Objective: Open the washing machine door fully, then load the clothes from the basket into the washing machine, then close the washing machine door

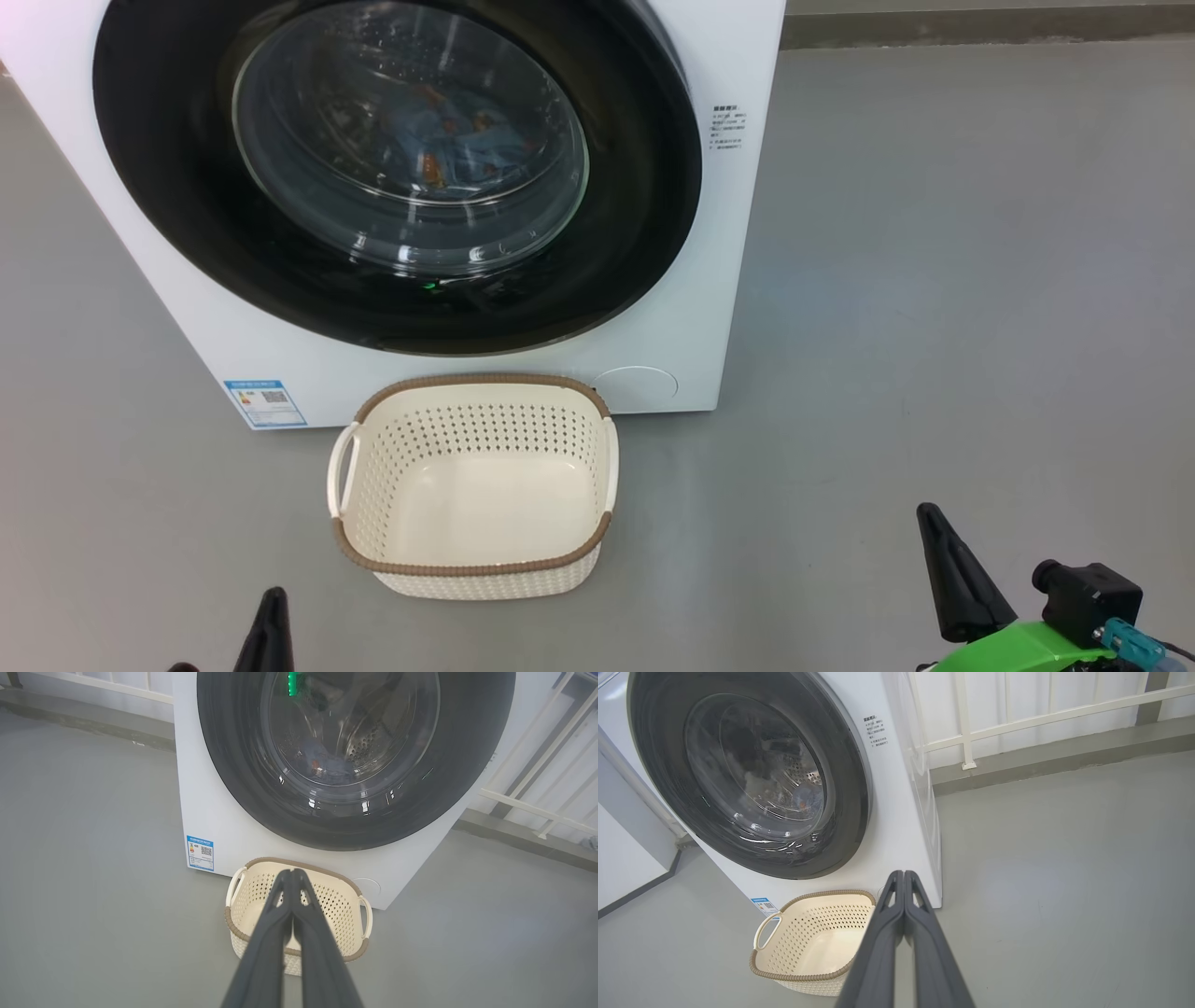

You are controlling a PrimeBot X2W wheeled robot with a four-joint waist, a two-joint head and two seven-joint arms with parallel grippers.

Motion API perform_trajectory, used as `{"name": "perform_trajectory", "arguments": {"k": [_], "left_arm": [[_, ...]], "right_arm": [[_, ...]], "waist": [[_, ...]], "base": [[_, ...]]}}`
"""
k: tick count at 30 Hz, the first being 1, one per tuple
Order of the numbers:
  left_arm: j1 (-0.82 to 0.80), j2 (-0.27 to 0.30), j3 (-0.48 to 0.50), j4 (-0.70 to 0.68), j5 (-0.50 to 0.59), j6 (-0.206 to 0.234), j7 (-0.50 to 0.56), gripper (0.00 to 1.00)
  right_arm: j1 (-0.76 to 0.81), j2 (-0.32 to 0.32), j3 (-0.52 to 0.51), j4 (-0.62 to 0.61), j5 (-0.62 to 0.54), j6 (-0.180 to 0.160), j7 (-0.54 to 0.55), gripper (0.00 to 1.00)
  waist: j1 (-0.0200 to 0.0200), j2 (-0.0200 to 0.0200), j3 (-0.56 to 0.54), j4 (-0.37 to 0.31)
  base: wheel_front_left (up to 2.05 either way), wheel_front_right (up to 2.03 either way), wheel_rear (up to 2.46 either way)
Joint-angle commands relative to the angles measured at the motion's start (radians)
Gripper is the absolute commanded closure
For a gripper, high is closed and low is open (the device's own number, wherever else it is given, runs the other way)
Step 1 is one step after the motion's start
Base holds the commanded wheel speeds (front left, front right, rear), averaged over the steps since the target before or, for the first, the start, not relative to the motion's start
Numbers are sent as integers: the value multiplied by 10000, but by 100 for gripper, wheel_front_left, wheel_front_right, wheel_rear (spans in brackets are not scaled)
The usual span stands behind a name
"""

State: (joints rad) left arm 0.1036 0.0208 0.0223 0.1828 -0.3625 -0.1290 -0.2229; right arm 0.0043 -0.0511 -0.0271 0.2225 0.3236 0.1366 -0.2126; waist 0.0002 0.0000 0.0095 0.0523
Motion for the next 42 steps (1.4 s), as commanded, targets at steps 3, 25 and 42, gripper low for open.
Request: {"name": "perform_trajectory", "arguments": {"k": [3, 25, 42], "left_arm": [[-346, 206, 71, -150, -584, 1, 114, 100], [-691, 311, 115, 2, -3018, -5, 654, 100], [-963, 371, 186, 116, -4955, -7, 1118, 100]], "right_arm": [[-301, -17, -64, -196, 616, -9, 103, 100], [-464, -12, -224, -113, 3016, -19, 724, 100], [-594, -8, -353, -47, 4956, -27, 1226, 100]], "waist": [[-1, 0, -2, -17], [-1, 0, -14, -116], [-1, 0, -24, -196]], "base": [[0, 0, 0], [0, 0, 0], [0, 0, 0]]}}
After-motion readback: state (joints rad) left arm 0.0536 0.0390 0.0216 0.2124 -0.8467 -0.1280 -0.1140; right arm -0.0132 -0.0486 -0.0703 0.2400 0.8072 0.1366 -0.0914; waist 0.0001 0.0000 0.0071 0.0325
